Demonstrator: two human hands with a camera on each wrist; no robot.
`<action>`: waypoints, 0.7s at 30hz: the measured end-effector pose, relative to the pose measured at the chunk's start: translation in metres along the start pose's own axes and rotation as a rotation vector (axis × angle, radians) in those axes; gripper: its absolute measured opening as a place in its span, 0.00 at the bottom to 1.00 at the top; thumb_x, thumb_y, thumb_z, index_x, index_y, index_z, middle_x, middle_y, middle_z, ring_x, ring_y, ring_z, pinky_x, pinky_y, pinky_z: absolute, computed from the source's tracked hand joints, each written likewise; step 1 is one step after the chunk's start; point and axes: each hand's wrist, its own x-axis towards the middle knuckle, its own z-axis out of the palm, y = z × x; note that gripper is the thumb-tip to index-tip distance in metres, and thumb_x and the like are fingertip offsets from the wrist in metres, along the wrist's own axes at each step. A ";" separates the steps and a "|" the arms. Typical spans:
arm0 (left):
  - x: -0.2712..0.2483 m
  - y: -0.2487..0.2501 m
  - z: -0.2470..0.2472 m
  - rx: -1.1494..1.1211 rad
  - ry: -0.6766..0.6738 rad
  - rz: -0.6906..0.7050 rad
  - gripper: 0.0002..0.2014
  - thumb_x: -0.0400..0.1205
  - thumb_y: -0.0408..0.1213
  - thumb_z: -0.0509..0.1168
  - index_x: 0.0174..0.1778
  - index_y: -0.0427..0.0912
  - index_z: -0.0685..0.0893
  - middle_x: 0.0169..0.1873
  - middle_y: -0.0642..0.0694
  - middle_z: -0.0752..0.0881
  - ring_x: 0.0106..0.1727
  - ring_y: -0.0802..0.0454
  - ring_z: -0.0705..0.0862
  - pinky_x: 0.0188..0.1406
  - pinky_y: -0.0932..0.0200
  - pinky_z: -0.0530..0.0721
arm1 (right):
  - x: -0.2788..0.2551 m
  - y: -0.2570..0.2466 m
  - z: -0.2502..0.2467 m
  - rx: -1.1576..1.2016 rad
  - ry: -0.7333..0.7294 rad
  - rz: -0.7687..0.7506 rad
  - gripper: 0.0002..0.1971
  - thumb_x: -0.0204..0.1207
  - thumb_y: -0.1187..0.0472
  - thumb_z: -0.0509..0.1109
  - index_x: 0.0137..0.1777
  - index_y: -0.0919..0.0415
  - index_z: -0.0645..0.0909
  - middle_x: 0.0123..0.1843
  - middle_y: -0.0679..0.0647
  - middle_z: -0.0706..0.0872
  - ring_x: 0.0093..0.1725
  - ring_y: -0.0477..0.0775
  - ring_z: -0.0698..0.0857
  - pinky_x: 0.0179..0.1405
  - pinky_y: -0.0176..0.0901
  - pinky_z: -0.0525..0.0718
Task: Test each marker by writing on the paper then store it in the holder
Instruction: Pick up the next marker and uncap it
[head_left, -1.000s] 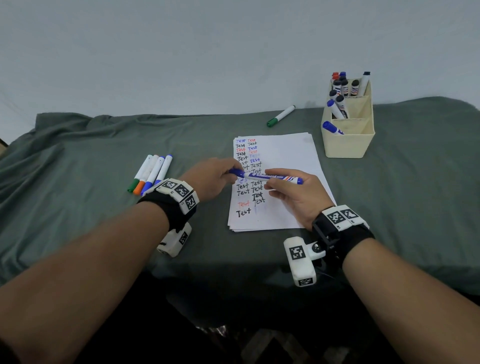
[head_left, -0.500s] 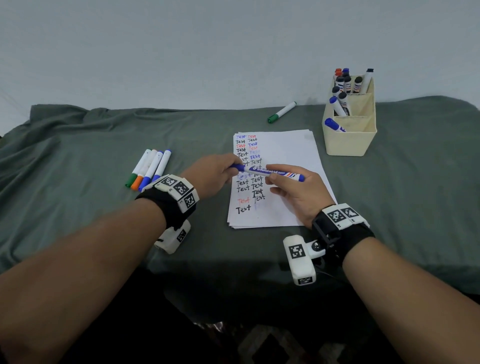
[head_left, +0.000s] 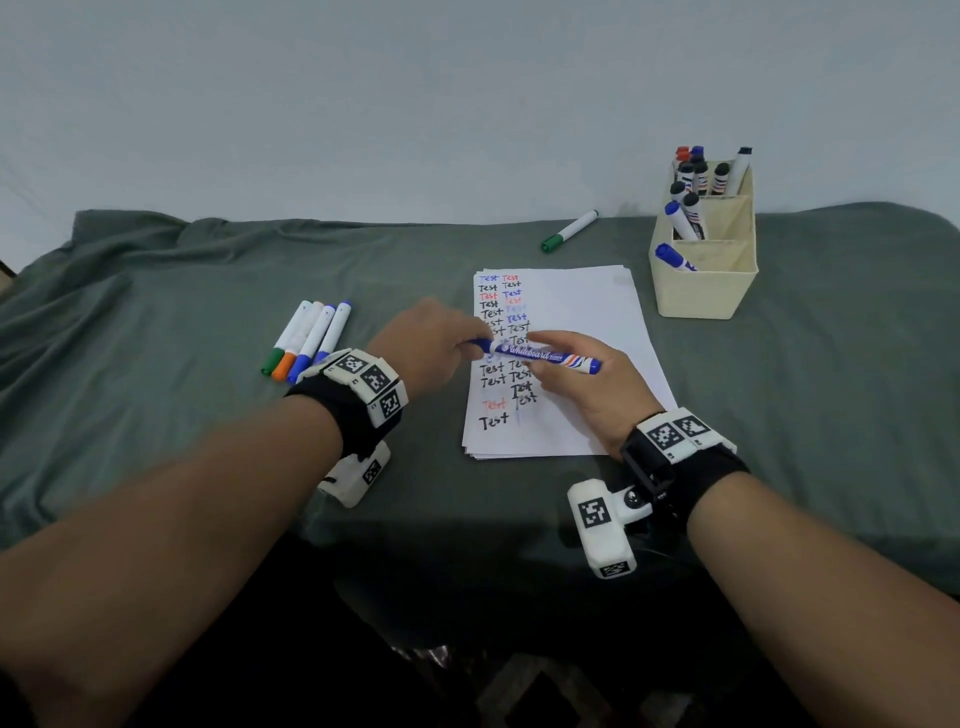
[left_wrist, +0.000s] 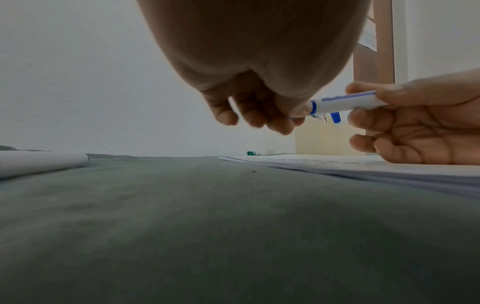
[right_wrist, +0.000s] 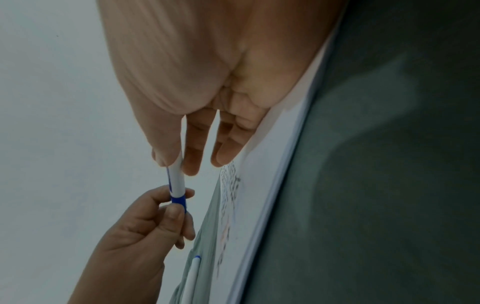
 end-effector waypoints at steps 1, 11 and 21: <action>-0.001 -0.002 -0.001 0.045 0.027 0.000 0.11 0.84 0.44 0.66 0.61 0.52 0.87 0.50 0.48 0.82 0.55 0.45 0.78 0.56 0.48 0.78 | 0.002 0.001 0.000 -0.050 0.011 0.011 0.21 0.76 0.56 0.80 0.68 0.42 0.84 0.55 0.45 0.92 0.54 0.45 0.91 0.52 0.36 0.87; -0.060 -0.098 -0.029 0.103 0.214 -0.505 0.13 0.82 0.46 0.67 0.55 0.43 0.91 0.49 0.36 0.88 0.52 0.35 0.84 0.48 0.50 0.78 | 0.007 0.001 0.004 -0.350 0.067 0.099 0.27 0.75 0.47 0.79 0.74 0.48 0.79 0.62 0.43 0.86 0.56 0.35 0.84 0.48 0.27 0.77; -0.082 -0.104 -0.025 0.092 0.165 -0.644 0.16 0.79 0.44 0.67 0.63 0.49 0.87 0.61 0.41 0.86 0.60 0.38 0.83 0.54 0.52 0.79 | 0.010 -0.012 0.018 -0.619 -0.022 0.108 0.22 0.77 0.51 0.78 0.70 0.54 0.84 0.58 0.53 0.86 0.56 0.48 0.83 0.53 0.40 0.74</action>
